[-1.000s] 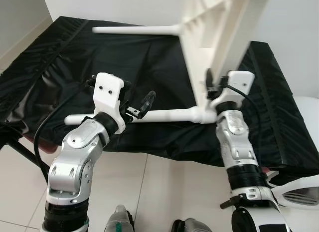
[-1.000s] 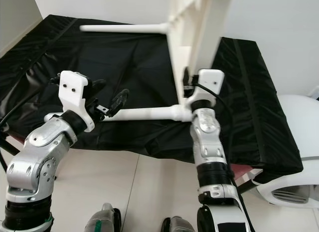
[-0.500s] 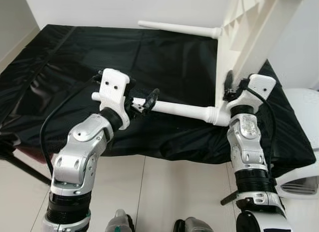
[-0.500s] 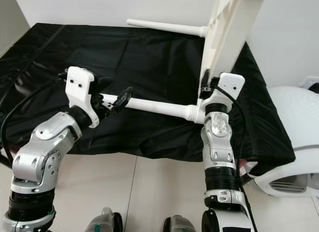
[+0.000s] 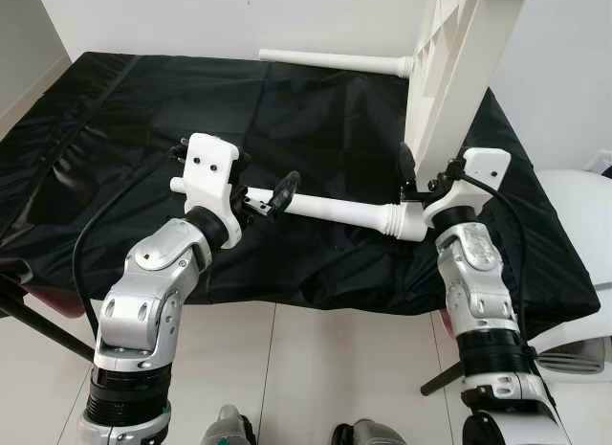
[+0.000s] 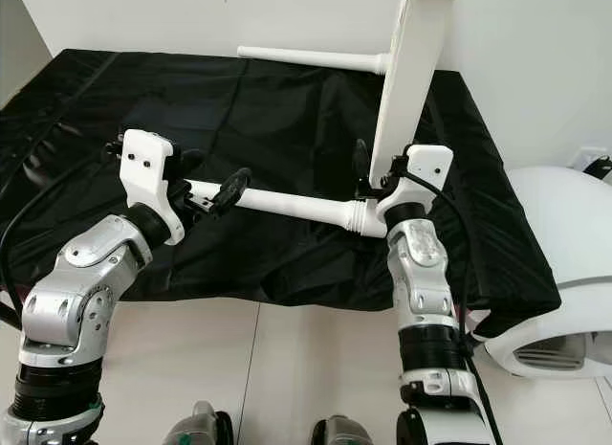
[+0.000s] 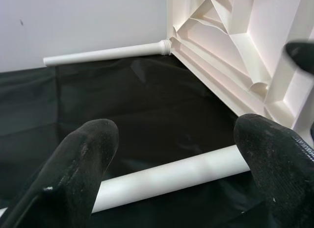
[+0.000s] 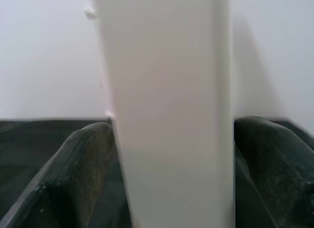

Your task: Building children table

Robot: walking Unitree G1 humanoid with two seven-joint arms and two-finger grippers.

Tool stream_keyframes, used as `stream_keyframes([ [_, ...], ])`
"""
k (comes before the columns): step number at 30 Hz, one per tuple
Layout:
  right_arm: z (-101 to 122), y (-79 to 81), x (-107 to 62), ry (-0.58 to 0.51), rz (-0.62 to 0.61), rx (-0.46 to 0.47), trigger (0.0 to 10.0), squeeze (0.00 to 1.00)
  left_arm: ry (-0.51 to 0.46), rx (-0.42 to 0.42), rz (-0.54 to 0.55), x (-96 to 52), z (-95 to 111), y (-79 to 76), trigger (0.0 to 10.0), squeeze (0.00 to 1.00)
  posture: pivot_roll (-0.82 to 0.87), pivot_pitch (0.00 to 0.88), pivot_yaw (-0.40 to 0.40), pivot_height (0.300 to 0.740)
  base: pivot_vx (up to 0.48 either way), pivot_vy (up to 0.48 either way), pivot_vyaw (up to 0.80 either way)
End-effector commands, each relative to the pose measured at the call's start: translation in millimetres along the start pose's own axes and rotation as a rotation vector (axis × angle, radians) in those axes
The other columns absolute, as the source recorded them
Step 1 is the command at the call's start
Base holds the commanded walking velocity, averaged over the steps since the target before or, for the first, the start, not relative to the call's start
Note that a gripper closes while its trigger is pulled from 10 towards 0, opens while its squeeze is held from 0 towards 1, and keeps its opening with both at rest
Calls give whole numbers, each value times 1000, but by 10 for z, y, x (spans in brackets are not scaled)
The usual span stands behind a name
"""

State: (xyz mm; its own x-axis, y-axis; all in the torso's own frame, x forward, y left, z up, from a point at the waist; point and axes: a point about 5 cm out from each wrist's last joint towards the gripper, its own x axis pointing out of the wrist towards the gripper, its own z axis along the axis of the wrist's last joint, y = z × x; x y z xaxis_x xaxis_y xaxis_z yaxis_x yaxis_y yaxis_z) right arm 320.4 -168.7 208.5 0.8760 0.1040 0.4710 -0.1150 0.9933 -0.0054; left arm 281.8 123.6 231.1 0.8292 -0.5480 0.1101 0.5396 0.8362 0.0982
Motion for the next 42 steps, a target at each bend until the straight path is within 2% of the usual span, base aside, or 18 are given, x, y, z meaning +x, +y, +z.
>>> stream_keyframes([
  [1,63,40,-58,-43,21,-2,10000,1000,-16,35,25,-8,17,27,10000,1000,-2,46,-29,740,0,0,0],
  [3,66,45,-85,-45,21,-9,10000,1000,-16,50,26,-12,13,30,10000,1000,-2,46,-29,740,0,0,0],
  [4,63,50,-123,-45,23,-12,10000,329,-21,53,25,-14,12,35,10000,431,-3,51,-27,740,0,0,0],
  [5,53,57,-163,-41,24,-19,10000,0,-24,52,26,-15,6,43,10000,0,-4,52,-25,740,0,0,0],
  [7,42,64,-192,-38,25,-20,10000,0,-28,50,26,-15,3,50,10000,0,-5,52,-24,740,0,0,0],
  [9,-2,54,-303,-23,6,-46,10000,0,-32,56,18,-19,-32,53,10000,0,-5,50,-18,740,0,0,0],
  [18,-76,86,-474,-9,-25,-67,10000,0,-22,56,46,-29,-167,84,10000,0,-11,45,-11,740,0,0,0],
  [19,-98,97,-527,-7,-32,-91,10000,0,-16,70,90,-26,-230,108,10000,0,-12,42,-8,740,0,0,0],
  [26,-181,176,-653,28,4,-98,10000,0,-7,66,168,-38,-343,145,10000,0,-13,40,-9,740,0,0,0],
  [32,-283,229,-778,67,49,-117,10000,0,-5,27,294,-94,-467,194,10000,0,-6,34,-13,740,0,0,0],
  [36,-324,267,-796,79,64,-113,10000,0,-19,15,384,-165,-542,235,10000,0,4,35,-17,740,0,0,0],
  [42,-374,299,-768,92,86,-100,10000,0,-9,-30,446,-264,-665,255,10000,0,22,28,-31,740,0,0,0],
])
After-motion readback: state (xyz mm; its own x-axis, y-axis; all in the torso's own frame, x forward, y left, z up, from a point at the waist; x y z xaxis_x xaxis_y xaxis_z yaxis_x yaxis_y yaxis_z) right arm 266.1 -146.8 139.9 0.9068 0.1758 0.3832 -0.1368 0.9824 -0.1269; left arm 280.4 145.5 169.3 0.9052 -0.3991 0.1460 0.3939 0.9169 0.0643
